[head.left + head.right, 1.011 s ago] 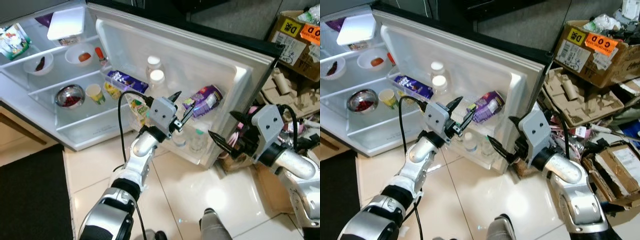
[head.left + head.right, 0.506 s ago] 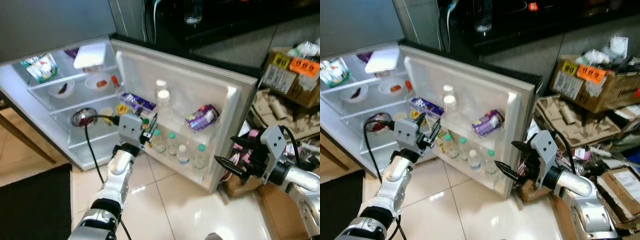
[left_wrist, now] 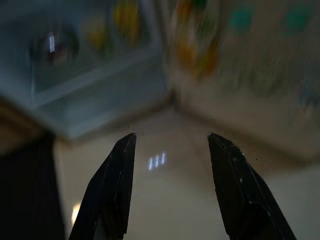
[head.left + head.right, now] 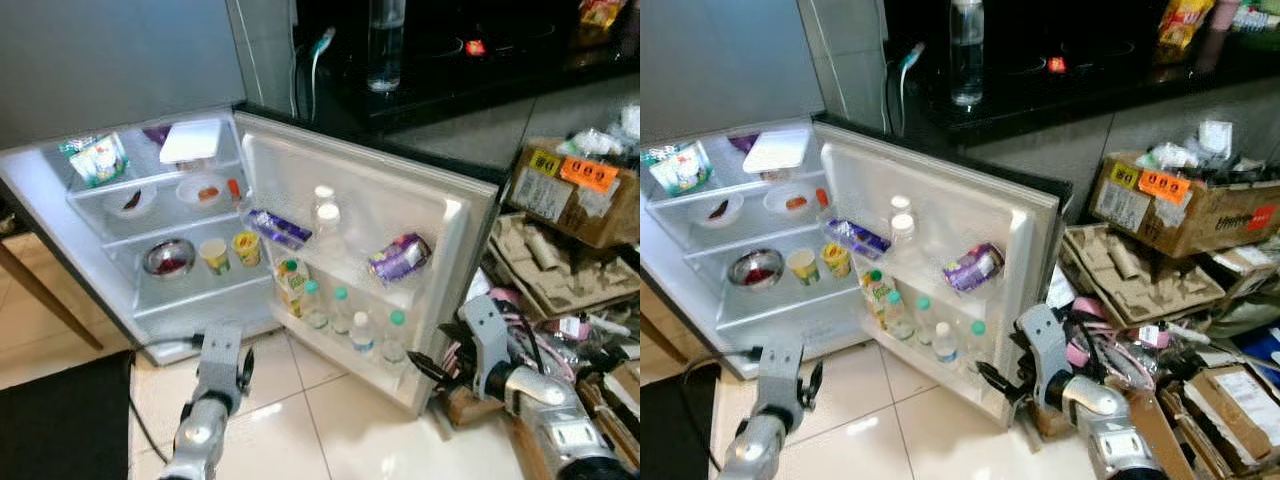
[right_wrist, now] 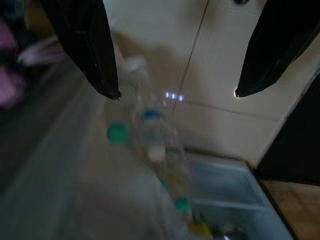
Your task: Restocking fridge
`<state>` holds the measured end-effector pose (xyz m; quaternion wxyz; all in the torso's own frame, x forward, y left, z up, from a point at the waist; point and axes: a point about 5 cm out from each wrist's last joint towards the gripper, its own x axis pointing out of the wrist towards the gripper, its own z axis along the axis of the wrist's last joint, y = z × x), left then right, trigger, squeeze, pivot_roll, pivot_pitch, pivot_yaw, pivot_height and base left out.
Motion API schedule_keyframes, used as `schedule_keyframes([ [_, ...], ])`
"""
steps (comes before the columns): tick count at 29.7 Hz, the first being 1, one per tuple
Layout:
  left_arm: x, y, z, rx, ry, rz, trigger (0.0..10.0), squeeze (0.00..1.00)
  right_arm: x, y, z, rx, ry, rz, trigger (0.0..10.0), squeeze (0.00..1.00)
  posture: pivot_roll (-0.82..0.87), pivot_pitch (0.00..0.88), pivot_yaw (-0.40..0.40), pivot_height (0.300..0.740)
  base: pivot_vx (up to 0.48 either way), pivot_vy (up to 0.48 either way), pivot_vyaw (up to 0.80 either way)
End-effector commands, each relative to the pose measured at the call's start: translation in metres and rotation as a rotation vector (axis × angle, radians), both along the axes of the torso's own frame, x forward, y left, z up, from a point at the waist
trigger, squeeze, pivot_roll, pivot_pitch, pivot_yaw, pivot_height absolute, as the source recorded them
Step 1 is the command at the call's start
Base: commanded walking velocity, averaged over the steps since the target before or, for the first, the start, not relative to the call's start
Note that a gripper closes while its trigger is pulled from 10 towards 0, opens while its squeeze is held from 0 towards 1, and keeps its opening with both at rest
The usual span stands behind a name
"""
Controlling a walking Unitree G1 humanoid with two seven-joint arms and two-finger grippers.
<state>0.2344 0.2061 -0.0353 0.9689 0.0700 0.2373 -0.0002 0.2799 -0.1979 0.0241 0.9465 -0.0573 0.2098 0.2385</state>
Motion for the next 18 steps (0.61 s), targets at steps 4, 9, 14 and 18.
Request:
schedule_keyframes([
  [4, -0.047, 0.017, -0.033, 0.008, 0.262, 0.064, 10.0, 0.00, -0.030, -0.025, -0.044, -0.111, 0.157, -0.273, 10.0, 0.00, -0.22, 0.000, 0.054, 0.740, 0.000, 0.000, 0.00],
  [9, -0.077, 0.021, -0.049, 0.017, 0.402, 0.077, 10.0, 0.00, -0.057, -0.039, -0.068, -0.204, 0.260, -0.431, 10.0, 0.00, -0.20, 0.000, 0.051, 0.740, 0.000, 0.000, 0.00],
  [14, -0.100, 0.025, -0.058, 0.020, 0.503, 0.109, 10.0, 0.00, -0.096, -0.052, -0.091, -0.231, 0.390, -0.589, 10.0, 0.00, -0.19, 0.000, 0.045, 0.740, 0.000, 0.000, 0.00],
  [18, -0.103, 0.025, -0.059, 0.002, 0.515, 0.139, 10.0, 0.00, -0.121, -0.052, -0.104, -0.190, 0.495, -0.608, 10.0, 0.00, -0.17, 0.000, 0.034, 0.740, 0.000, 0.000, 0.00],
])
